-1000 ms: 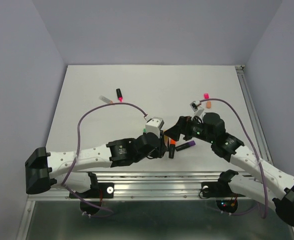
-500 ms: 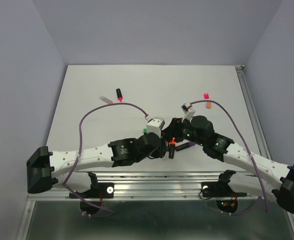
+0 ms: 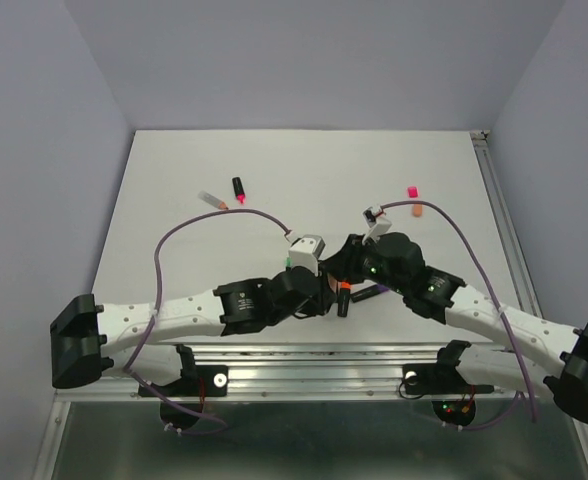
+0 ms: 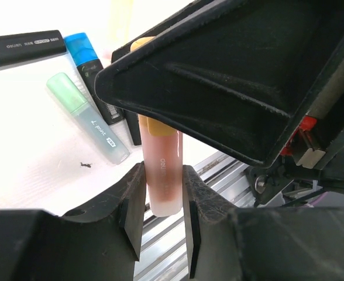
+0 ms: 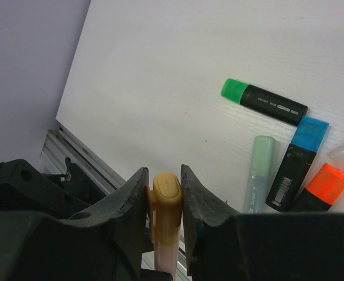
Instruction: Open the pen caps
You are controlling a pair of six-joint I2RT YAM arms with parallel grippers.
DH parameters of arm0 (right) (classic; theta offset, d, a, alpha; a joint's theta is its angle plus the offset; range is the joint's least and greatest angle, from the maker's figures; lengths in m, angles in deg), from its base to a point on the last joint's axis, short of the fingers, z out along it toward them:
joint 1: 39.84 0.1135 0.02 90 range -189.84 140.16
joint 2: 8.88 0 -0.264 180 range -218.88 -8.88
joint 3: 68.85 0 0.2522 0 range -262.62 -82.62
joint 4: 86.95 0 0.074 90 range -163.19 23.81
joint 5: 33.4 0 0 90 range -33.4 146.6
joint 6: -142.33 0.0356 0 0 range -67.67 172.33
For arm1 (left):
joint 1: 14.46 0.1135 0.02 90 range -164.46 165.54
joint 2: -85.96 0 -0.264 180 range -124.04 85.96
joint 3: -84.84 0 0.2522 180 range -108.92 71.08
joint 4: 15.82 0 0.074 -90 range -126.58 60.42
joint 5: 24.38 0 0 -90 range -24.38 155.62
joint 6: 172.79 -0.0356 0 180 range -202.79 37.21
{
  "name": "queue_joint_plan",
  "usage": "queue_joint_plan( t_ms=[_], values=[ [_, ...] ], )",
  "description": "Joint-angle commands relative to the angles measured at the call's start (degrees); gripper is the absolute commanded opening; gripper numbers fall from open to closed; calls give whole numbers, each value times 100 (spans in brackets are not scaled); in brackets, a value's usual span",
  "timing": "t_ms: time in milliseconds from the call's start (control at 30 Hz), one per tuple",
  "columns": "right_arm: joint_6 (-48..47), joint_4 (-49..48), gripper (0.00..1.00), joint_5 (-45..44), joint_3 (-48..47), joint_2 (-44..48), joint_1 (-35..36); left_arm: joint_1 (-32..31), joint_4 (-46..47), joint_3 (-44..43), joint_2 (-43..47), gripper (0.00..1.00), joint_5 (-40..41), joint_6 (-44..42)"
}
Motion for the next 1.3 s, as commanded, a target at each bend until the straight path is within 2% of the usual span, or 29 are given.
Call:
queue_joint_plan(
  t_ms=[0,167,333,433,633,767,800,900,933,1000,1033,1100,1133,1267],
  values=[
    [-43,-208,1,-1107,-615,-38,9,-94,157,394,165,0,-502,397],
    [-323,-59,1,-1777,-1213,-354,-140,-498,96,790,208,0,-494,880],
    [-464,-129,1,-1067,-1915,-750,-1194,-1201,166,1212,104,0,-600,1461],
    [-649,-41,1,-1091,-2276,-996,-1581,-1578,70,1151,-11,0,-469,1759],
    [-824,117,1,-828,-2778,-1260,-2109,-1729,-351,879,85,0,-91,2050],
    [-895,503,1,-925,-2708,-1392,-2328,-1686,-817,458,270,0,717,1989],
    [-843,582,1,-899,-2682,-1444,-2416,-1607,-1053,352,279,0,823,1997],
    [-808,942,1,-881,-2568,-1716,-2803,-791,-1248,114,235,0,815,1629],
    [-799,1056,1,-785,-2480,-1796,-3030,-180,-1231,53,200,0,728,1306],
    [-746,1145,1,-679,-2383,-1936,-3303,351,-1353,-44,165,0,954,1207],
    [-763,1206,1,-644,-2357,-2094,-3522,832,-1380,-183,147,0,1034,1102],
    [-790,1390,1,-783,-2418,-2340,-3699,1309,-1345,-290,121,0,1201,847],
    [-885,1565,1,-862,-2470,-2646,-3831,1808,-1284,-351,77,0,1106,698],
    [-1009,1752,1,-1021,-2699,-3219,-3938,2681,-1231,-536,-142,0,990,275]
  ],
)
